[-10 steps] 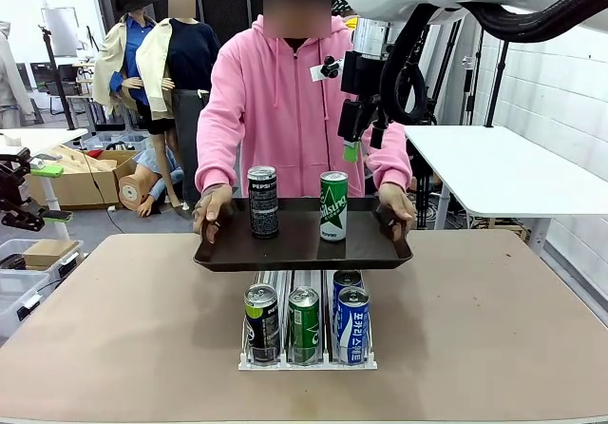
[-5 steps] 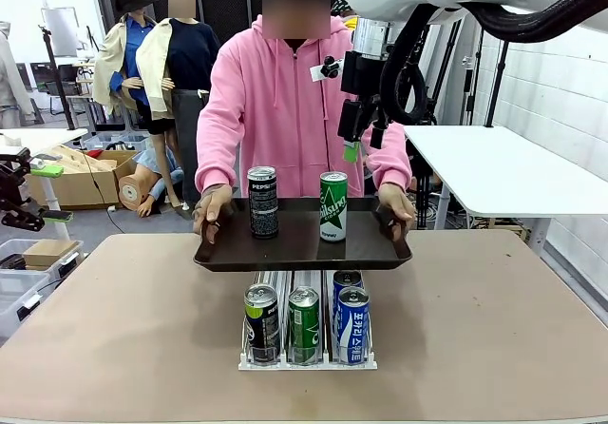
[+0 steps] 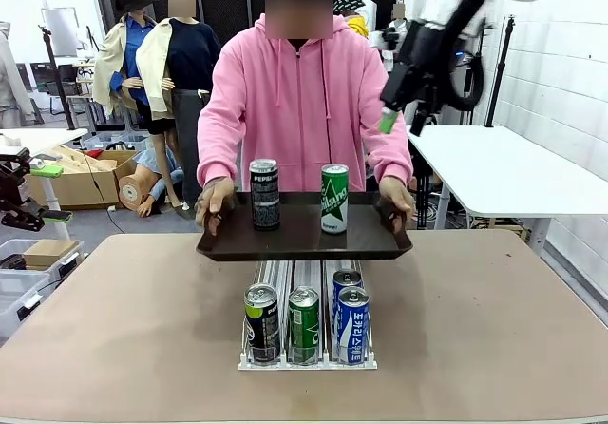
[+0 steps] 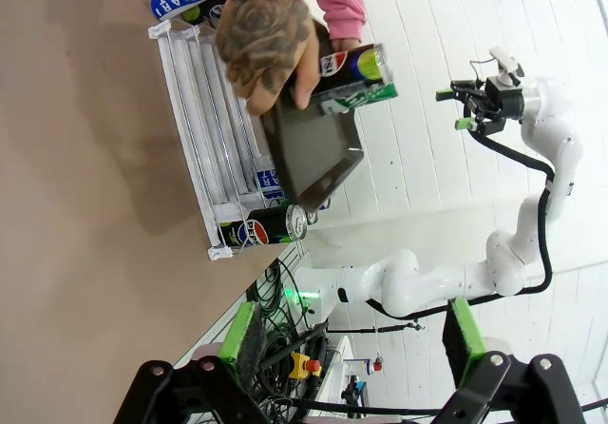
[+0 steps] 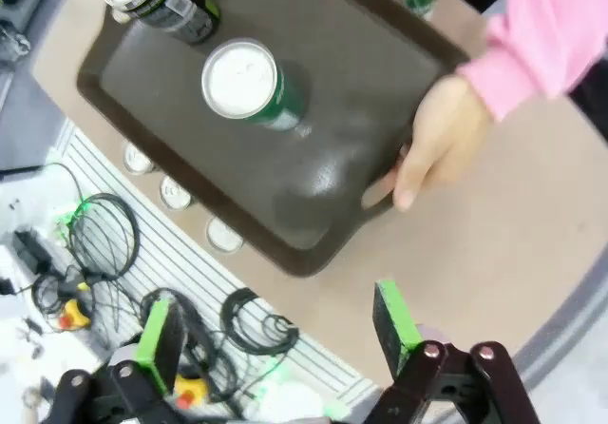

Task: Retrieve and hand over the desired beverage to the person.
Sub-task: Place the picked can on the Handle tray extended by the person.

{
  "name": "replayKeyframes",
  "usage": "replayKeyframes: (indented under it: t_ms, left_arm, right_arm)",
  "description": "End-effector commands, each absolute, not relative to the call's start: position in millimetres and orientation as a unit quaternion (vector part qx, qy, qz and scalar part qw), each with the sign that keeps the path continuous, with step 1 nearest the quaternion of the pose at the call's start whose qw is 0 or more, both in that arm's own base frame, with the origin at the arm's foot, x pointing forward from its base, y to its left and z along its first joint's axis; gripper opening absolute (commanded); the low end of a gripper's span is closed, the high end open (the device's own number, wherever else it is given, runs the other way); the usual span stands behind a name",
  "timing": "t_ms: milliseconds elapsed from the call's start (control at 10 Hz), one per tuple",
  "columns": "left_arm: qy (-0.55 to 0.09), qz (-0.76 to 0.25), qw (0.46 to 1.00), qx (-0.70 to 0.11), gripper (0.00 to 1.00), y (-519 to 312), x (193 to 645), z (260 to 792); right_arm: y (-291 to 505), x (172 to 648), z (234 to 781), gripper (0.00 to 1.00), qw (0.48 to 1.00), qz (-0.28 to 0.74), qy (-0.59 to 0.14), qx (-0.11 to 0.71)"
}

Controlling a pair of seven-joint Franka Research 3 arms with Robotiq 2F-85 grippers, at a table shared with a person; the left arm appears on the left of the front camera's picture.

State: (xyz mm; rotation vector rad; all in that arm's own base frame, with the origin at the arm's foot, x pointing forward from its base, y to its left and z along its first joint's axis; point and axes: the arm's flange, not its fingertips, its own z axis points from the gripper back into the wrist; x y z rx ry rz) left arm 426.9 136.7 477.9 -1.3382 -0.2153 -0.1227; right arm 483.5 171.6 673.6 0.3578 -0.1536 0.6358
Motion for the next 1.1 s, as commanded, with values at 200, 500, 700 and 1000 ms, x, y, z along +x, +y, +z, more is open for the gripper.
replayKeyframes:
  t_ms: [200, 500, 700, 1000]
  left_arm:
    - [-0.103, -0.056, 0.777, -0.618, 1.0, 136.0, 424.7, 479.2]
    - [-0.103, -0.056, 0.777, -0.618, 1.0, 136.0, 424.7, 479.2]
    - [-0.103, -0.056, 0.777, -0.618, 1.0, 136.0, 424.7, 479.2]
    - [-0.103, -0.056, 0.777, -0.618, 1.0, 136.0, 424.7, 479.2]
  right_arm:
    - [84.9, 441.0, 634.1, 1.0, 0.926, 0.227, -0.108, 0.282]
    - [25.3, 416.0, 589.8, 1.0, 0.896, 0.165, -0.129, 0.391]
    - [-13.9, 404.9, 554.1, 1.0, 0.88, 0.111, -0.157, 0.435]
    - [-68.7, 404.4, 504.5, 1.0, 0.843, 0.054, -0.167, 0.508]
